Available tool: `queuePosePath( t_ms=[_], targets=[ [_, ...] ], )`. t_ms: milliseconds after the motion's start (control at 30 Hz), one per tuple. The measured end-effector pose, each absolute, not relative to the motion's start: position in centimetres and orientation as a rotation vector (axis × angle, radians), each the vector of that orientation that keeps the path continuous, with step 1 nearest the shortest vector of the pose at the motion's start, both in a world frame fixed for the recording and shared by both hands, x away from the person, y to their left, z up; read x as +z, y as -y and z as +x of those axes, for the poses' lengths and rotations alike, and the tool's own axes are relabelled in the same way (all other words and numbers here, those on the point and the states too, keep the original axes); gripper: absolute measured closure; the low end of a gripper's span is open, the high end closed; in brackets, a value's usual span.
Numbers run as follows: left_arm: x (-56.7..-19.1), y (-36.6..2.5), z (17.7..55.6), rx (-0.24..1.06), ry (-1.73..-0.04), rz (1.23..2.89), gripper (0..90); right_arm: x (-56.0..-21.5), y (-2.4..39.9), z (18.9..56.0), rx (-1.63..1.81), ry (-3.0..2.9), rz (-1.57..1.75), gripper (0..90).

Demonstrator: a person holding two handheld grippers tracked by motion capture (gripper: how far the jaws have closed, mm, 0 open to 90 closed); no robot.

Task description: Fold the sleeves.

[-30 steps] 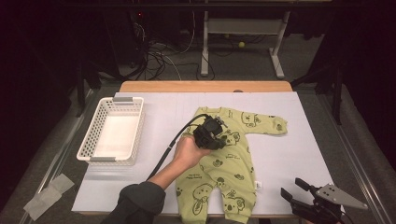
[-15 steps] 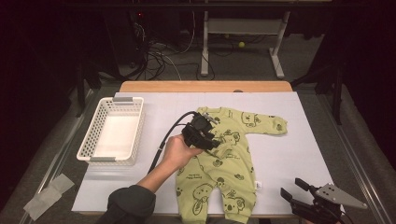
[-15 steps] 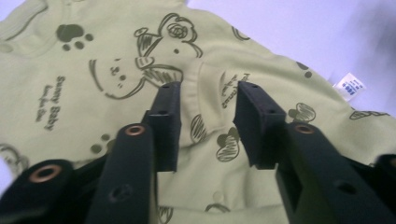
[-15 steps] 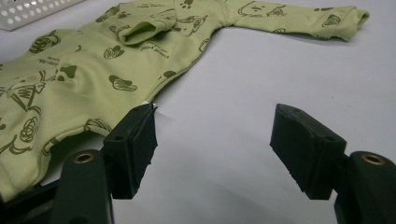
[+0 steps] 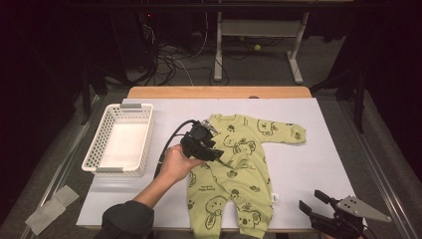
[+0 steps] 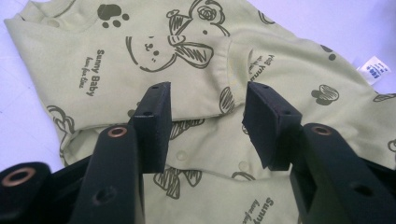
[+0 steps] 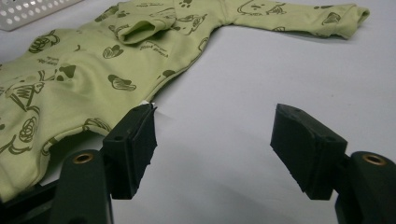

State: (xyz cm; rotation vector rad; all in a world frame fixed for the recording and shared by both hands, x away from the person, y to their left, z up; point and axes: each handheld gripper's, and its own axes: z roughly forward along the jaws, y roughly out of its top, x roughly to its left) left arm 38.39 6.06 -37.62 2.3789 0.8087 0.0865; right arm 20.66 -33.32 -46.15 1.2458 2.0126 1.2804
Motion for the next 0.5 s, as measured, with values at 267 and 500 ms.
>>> queuePosePath(
  t_ms=[267,500],
  targets=[
    [-37.7,-6.9,38.0,0.086,-0.816,2.373,48.7,-46.1,33.3,20.6,1.281,-2.010,1.245,31.6],
    [-38.0,-7.8,37.6,0.101,-0.827,2.389,42.5,-46.1,33.4,20.6,1.281,-2.011,1.247,31.7]
  ],
)
